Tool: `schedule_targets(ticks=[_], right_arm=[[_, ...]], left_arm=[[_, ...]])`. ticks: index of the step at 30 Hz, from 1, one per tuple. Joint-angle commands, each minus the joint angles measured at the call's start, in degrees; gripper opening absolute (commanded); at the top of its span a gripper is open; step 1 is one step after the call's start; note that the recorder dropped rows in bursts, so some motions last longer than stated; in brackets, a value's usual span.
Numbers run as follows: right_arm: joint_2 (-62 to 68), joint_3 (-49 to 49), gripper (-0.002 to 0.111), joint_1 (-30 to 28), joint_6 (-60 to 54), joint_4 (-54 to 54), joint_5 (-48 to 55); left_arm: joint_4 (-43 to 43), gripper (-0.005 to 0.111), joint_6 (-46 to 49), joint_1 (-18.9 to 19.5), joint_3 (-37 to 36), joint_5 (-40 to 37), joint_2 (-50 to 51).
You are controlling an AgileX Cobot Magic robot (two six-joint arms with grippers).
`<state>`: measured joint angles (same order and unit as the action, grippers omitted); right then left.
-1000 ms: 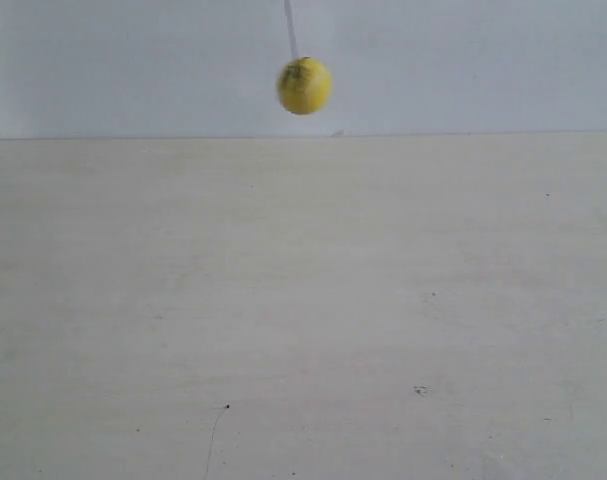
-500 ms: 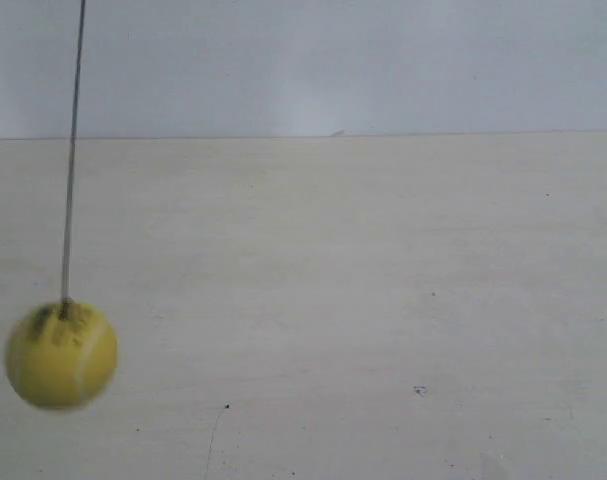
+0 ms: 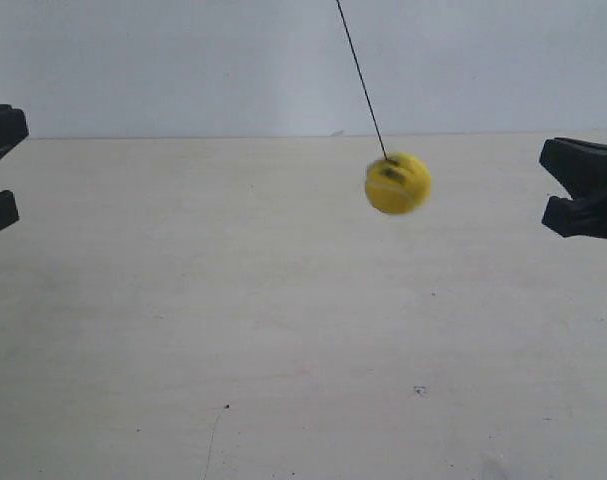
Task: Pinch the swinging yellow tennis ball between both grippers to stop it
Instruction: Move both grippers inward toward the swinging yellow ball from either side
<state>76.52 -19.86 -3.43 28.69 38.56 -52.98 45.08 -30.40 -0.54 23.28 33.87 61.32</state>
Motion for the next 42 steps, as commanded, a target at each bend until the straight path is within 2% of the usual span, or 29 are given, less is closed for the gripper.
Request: schedule_targets(ticks=[1, 7, 12, 17, 21, 29, 35, 42], right_arm=[[0.80, -0.23, 0.000, 0.01, -0.92, 0.36, -2.26], [0.70, -0.64, 0.000, 0.01, -0.80, 4.66, -3.08], [1.04, -3.60, 0.000, 0.01, -0.92, 9.30, -1.67], [12.26, -9.44, 0.000, 0.01, -1.84, 10.46, -2.53], [21.76, -12.86, 0.000, 0.01, -2.42, 13.91, -11.96], [23.55, -16.12, 0.000, 0.13, -2.29, 15.37, -8.96], [24.31, -16.12, 0.000, 3.98, -4.31, 15.36, -8.19], [25.56, -16.27, 0.000, 9.66, -6.28, 13.88, -7.54]], left_arm=[[1.20, 0.005, 0.27, 0.26, 0.60, 4.71, 4.54], [2.70, 0.005, 0.80, 0.26, 2.13, 7.43, 10.43], [5.22, 0.005, 6.66, 0.26, 2.13, 8.92, 15.02], [4.82, 0.005, 9.02, 0.26, 2.13, 11.48, 17.83], [4.82, 0.005, 9.67, 0.26, 2.13, 11.83, 18.04], [4.82, 0.005, 12.49, 0.26, 2.13, 13.10, 18.04], [4.82, 0.005, 13.46, 0.26, 2.13, 15.00, 21.59], [5.36, 0.005, 15.37, 0.26, 2.13, 25.71, 31.45]])
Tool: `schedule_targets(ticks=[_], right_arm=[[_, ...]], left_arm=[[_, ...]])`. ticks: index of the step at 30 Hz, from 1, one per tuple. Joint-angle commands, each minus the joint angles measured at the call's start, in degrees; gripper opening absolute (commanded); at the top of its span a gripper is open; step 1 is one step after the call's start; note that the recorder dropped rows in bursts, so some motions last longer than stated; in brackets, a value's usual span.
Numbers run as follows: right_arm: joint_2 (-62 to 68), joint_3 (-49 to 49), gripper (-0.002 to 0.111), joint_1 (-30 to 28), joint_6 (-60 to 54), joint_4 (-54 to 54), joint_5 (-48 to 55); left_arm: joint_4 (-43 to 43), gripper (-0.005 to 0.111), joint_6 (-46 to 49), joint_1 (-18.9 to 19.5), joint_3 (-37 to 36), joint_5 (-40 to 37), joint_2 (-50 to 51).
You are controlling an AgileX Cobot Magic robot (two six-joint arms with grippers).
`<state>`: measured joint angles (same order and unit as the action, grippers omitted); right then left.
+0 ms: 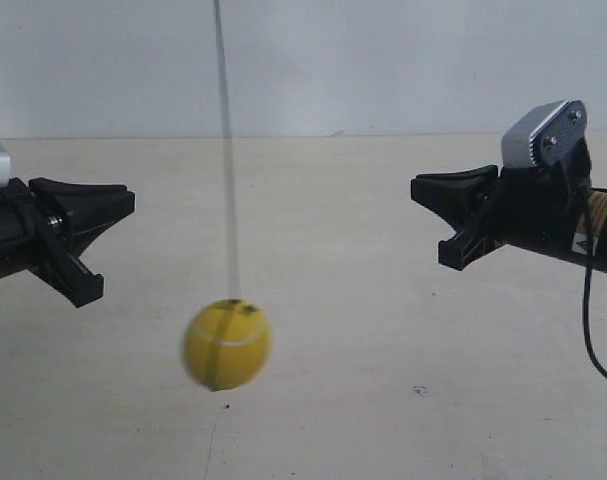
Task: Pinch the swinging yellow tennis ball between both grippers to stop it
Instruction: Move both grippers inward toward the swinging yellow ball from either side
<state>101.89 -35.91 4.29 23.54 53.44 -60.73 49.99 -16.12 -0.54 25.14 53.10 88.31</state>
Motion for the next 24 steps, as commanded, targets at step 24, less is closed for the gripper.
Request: schedule_targets(ticks=[24], right_arm=[[0.28, -1.27, 0.000, 2.59, -1.16, -0.79, -1.05]], left_arm=[[8.09, 0.005, -2.03, 0.26, 3.74, 7.38, 6.33]])
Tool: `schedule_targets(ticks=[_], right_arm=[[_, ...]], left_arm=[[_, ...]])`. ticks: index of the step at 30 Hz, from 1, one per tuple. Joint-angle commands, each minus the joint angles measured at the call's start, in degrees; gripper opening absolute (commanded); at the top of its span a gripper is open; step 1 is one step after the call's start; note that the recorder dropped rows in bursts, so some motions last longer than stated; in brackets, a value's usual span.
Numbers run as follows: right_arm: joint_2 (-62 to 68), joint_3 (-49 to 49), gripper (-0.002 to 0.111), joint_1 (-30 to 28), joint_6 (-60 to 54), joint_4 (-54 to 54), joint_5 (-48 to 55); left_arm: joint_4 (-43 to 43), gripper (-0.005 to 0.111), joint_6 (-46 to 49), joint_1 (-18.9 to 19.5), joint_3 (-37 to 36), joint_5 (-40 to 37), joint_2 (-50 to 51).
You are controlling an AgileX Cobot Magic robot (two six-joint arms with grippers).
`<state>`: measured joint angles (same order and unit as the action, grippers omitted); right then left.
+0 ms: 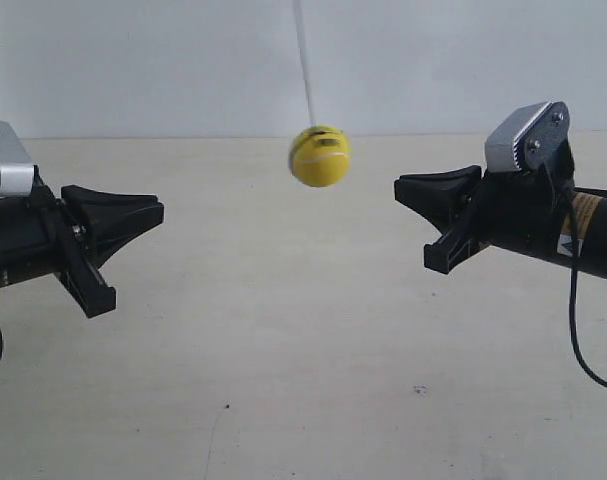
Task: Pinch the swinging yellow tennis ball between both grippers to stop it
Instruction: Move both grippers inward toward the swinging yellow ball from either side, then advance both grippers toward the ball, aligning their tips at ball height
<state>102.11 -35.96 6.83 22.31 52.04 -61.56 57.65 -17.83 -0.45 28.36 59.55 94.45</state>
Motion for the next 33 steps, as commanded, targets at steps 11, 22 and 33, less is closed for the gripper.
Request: schedule_targets(ticks=[11, 22, 33], right_arm=[[2.44, -4.79, 0.000, 1.19, 5.42, 10.20, -0.25], [2.44, -4.79, 0.000, 1.19, 8.24, 13.90, -1.64], [2.44, -4.79, 0.000, 1.19, 10.57, 17.03, -6.39]], left_arm=[[6.91, 0.005, -2.29, 0.16, 2.00, 0.58, 0.19], [16.38, 0.005, -7.79, 0.16, 3.88, 4.01, 0.19], [20.81, 0.005, -10.09, 0.16, 3.99, 7.98, 0.19]])
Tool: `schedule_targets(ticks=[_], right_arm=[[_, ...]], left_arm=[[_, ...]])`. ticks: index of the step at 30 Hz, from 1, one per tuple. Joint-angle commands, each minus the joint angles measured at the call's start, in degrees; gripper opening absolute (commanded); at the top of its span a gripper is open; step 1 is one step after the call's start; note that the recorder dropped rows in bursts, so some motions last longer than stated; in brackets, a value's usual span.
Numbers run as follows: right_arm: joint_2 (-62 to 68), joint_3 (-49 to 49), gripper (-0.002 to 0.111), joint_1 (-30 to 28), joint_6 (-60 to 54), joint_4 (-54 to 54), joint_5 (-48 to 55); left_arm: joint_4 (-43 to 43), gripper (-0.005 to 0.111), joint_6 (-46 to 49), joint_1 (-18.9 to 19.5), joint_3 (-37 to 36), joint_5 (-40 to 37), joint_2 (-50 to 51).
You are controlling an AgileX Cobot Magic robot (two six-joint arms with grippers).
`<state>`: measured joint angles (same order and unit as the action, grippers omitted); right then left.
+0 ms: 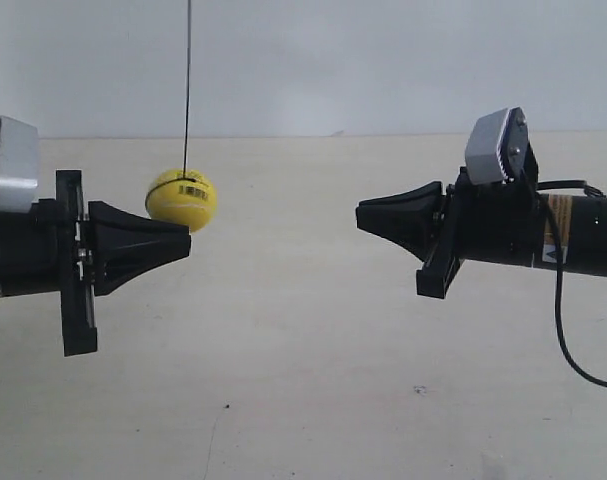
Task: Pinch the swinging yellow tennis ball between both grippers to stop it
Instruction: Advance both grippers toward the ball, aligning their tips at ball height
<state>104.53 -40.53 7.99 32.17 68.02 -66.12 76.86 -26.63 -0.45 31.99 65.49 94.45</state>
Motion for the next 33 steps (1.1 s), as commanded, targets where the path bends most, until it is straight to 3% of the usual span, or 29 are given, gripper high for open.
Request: schedule_targets(ticks=[1, 16, 33], right_arm=[[0.02, -0.22, 0.000, 0.03, 0.76, 1.20, -1.83], [0.02, -0.22, 0.000, 0.03, 2.06, 3.45, -1.83], [0.02, -0.22, 0.000, 0.03, 3.93, 5.41, -3.84]], left_arm=[[1.77, 0.005, -1.29, 0.16, 0.36, 2.17, 0.19], [2.16, 0.005, -1.62, 0.16, 0.36, 4.23, 0.48], [5.45, 0.005, -3.79, -0.22, 4.67, 4.48, 7.88]])
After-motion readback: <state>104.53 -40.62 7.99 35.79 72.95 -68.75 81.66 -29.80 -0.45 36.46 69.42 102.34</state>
